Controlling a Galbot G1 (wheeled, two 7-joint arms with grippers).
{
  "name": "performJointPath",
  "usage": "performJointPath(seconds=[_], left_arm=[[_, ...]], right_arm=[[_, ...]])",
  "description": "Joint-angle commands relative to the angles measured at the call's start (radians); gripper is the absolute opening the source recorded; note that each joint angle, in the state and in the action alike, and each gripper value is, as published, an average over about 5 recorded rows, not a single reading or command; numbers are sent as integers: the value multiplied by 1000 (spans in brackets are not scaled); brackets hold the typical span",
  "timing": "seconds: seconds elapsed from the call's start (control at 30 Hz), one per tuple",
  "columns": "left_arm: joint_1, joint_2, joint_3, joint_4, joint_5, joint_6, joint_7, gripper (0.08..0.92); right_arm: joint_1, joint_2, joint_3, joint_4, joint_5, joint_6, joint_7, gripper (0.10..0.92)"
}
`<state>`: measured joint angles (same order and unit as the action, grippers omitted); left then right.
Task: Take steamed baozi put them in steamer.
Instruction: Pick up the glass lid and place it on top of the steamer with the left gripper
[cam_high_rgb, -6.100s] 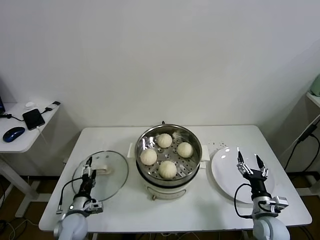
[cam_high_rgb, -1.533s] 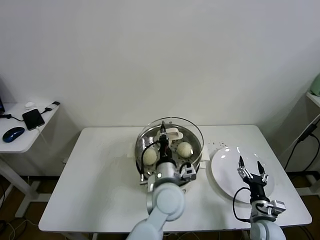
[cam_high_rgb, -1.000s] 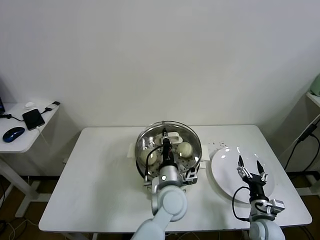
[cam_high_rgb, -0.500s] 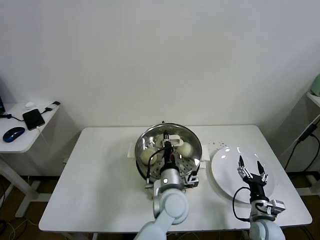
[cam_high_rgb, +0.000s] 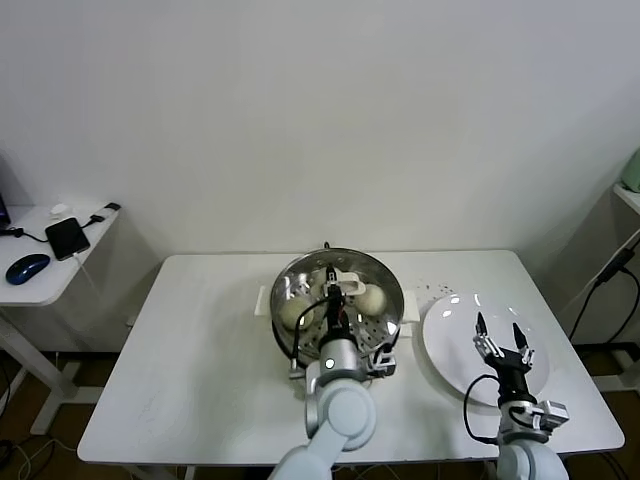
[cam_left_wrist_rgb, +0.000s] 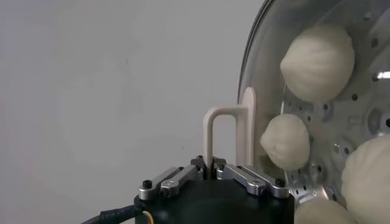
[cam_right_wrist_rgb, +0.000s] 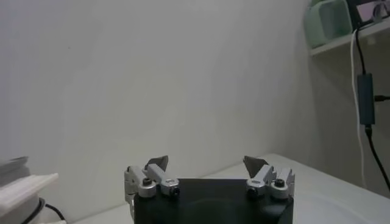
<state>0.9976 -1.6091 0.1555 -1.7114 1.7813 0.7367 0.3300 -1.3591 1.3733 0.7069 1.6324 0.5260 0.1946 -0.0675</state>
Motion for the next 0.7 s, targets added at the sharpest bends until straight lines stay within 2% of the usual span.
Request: performJointPath(seconds=[0.03,0.6,0.7], left_arm=[[2,-49,-1,5,-23,-6,-7,157],[19,-49,-13,-19,-39,-56,-21,157],[30,-49,-11,-44,-53,-72,-21,192]], right_arm=[[-2,0,2,1,0,2,0,823],[-1,1,1,-2,1,4,0,823],[-1,1,0,-4,1,5,0,823]])
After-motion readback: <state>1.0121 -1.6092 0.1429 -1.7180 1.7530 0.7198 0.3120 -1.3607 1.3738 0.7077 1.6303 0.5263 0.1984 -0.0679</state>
